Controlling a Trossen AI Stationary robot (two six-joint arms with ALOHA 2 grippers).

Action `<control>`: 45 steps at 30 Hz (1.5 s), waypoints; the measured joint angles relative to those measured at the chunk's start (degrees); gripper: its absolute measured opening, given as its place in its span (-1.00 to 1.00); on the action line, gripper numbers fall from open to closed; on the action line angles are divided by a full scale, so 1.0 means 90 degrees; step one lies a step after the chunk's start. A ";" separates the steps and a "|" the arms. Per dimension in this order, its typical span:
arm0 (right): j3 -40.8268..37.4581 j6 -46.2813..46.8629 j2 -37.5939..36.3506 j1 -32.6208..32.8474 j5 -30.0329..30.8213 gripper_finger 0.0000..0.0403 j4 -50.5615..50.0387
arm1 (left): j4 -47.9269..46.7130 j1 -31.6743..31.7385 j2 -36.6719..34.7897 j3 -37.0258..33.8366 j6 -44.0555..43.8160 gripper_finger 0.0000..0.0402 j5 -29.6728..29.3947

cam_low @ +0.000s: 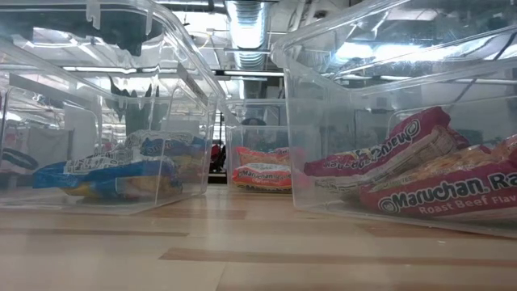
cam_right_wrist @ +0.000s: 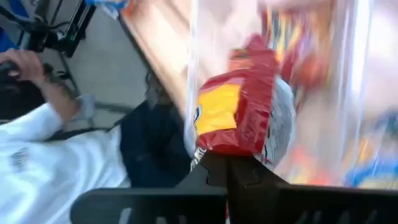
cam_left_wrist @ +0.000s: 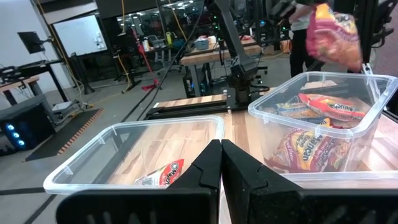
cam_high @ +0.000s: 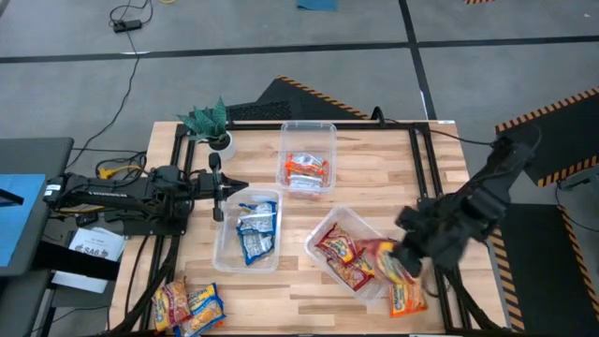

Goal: Sort Maruchan noodles
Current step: Put the red noodle pack in the bottom right transparent bin, then adjust the bottom right transparent bin

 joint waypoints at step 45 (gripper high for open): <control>-0.0344 -0.3904 -0.0015 -0.2805 0.1380 0.16 -0.2350 | -0.0010 -0.0005 0.0000 0.0000 -0.0937 -1.00 0.0777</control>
